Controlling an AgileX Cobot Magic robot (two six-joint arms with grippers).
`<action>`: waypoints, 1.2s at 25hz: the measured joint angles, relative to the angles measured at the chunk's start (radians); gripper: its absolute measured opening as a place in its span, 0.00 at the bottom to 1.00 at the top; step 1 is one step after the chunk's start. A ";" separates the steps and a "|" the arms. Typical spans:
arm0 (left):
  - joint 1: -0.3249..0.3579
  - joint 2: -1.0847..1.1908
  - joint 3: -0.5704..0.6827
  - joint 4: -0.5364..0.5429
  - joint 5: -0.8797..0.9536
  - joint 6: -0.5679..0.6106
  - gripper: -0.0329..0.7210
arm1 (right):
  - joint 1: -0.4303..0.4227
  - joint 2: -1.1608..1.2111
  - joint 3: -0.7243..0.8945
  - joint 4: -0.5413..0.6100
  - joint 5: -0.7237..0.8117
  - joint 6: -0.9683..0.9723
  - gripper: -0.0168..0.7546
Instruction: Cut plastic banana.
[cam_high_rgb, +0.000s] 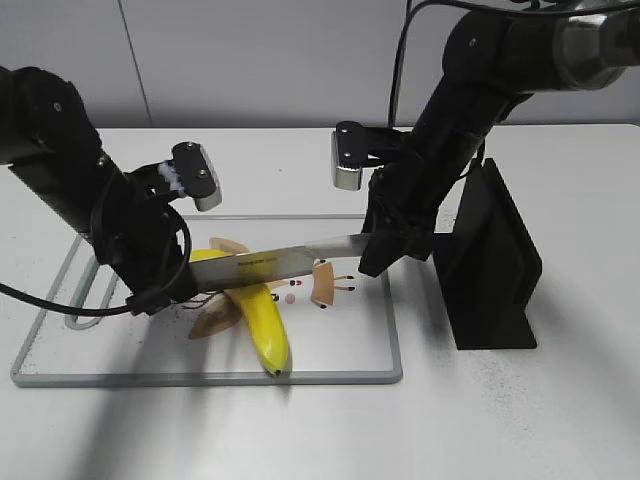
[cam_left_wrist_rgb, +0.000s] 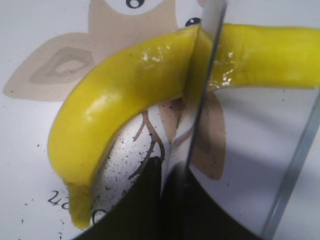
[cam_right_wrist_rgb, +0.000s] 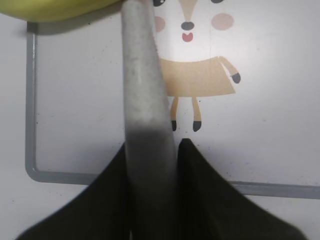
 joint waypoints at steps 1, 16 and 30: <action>0.000 -0.003 0.000 0.000 0.001 0.000 0.06 | 0.000 -0.006 0.000 0.000 -0.002 0.000 0.27; -0.006 -0.236 -0.013 0.102 0.060 -0.012 0.05 | 0.012 -0.240 0.009 -0.030 -0.020 0.007 0.27; -0.003 -0.323 -0.014 0.131 0.078 -0.020 0.64 | 0.009 -0.297 0.009 -0.042 0.008 0.024 0.24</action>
